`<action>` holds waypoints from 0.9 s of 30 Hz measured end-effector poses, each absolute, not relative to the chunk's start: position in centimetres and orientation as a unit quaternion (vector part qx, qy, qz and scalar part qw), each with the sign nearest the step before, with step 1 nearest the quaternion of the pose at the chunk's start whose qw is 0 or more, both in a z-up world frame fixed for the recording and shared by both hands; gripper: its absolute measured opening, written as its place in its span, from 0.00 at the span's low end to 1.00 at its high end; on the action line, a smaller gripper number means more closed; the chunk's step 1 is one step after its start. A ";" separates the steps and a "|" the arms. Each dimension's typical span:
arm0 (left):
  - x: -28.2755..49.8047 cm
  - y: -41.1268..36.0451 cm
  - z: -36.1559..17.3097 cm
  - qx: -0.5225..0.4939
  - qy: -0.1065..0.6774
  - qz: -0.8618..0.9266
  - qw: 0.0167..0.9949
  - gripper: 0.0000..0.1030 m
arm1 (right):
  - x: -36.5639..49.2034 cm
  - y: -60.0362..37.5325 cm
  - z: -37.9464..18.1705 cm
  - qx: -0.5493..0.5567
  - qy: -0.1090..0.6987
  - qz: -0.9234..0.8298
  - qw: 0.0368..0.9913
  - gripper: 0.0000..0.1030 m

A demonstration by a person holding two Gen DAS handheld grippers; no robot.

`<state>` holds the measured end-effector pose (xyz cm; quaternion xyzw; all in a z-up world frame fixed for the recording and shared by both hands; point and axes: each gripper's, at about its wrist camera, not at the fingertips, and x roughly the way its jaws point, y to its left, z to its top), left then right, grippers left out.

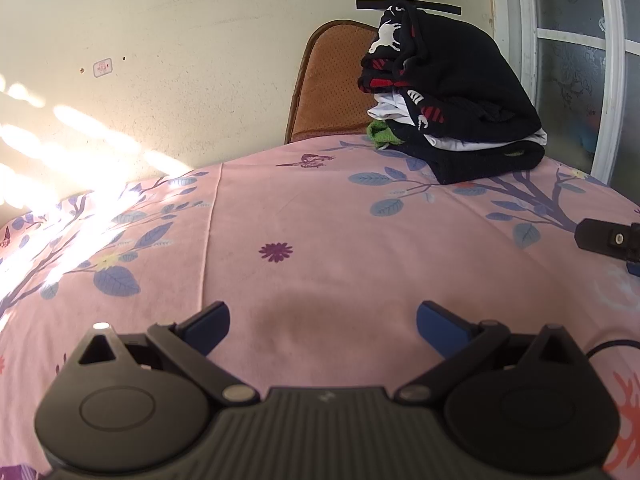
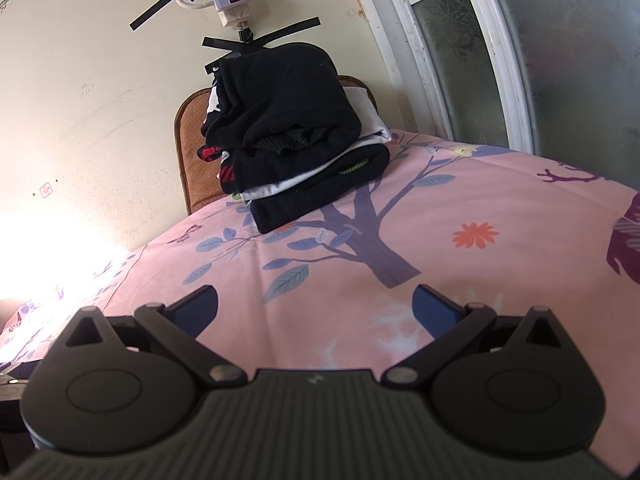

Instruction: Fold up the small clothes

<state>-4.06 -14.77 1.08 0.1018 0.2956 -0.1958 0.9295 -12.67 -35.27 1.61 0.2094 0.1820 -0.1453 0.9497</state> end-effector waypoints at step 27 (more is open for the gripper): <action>-4.1 -14.9 1.2 0.099 0.293 -0.194 0.931 1.00 | -12.7 -35.3 1.6 0.210 0.182 -0.145 0.950 1.00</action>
